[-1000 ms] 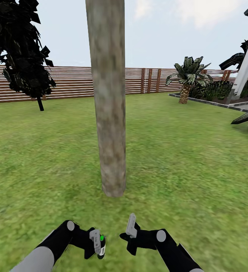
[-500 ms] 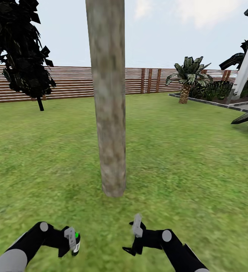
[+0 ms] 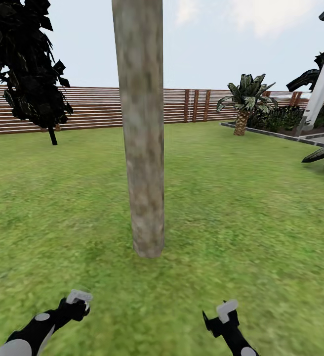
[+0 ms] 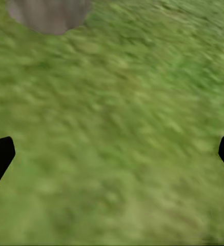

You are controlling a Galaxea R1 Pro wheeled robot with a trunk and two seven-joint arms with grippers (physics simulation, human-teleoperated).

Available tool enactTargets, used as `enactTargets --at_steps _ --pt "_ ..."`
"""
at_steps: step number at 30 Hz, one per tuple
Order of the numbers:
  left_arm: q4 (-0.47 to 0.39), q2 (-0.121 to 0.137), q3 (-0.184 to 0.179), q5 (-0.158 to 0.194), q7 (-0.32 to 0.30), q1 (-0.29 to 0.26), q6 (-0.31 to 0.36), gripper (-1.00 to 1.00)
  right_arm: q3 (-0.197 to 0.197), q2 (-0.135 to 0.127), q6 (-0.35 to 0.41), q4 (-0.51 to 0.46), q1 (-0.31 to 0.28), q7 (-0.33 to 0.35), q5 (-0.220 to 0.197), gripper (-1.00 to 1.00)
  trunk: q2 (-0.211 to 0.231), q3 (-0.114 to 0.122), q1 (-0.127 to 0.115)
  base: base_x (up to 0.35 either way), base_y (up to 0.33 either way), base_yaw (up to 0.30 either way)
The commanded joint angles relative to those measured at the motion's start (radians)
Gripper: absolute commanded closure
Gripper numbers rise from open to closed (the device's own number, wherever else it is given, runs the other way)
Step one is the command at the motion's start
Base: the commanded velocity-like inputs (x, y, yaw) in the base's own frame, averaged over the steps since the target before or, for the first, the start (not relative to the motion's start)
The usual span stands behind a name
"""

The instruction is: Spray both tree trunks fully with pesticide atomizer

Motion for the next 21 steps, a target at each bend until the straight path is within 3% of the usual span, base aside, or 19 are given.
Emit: enactTargets --at_steps 1,4,9,14,21 --pt "0.034 -0.003 0.011 -0.002 0.06 -0.001 -0.006 1.0 -0.01 0.0 -0.05 0.035 0.001 -0.052 0.008 -1.0 0.0 -0.001 0.0 0.0 0.0 0.0" --pt "0.103 -0.031 0.014 0.008 0.208 -0.001 -0.01 1.0 -0.011 -0.009 -0.171 0.111 0.009 -0.18 0.008 -1.0 0.0 -0.001 0.0 0.0 0.0 0.0" --pt "0.12 -0.111 0.008 0.005 0.278 0.0 -0.011 1.0 -0.011 -0.027 -0.256 0.142 0.024 -0.245 0.01 -1.0 0.0 -0.001 0.0 0.0 0.0 0.0" --pt "0.117 -0.127 0.005 0.003 0.281 0.001 -0.011 1.0 -0.01 -0.023 -0.262 0.144 0.026 -0.249 0.007 -1.0 0.0 -0.001 0.0 0.017 0.0 0.0" --pt "0.098 -0.129 0.004 0.004 0.281 -0.001 -0.01 1.0 -0.015 -0.017 -0.264 0.146 0.026 -0.252 0.002 -1.0 0.0 -0.001 0.0 0.264 -0.061 0.0"
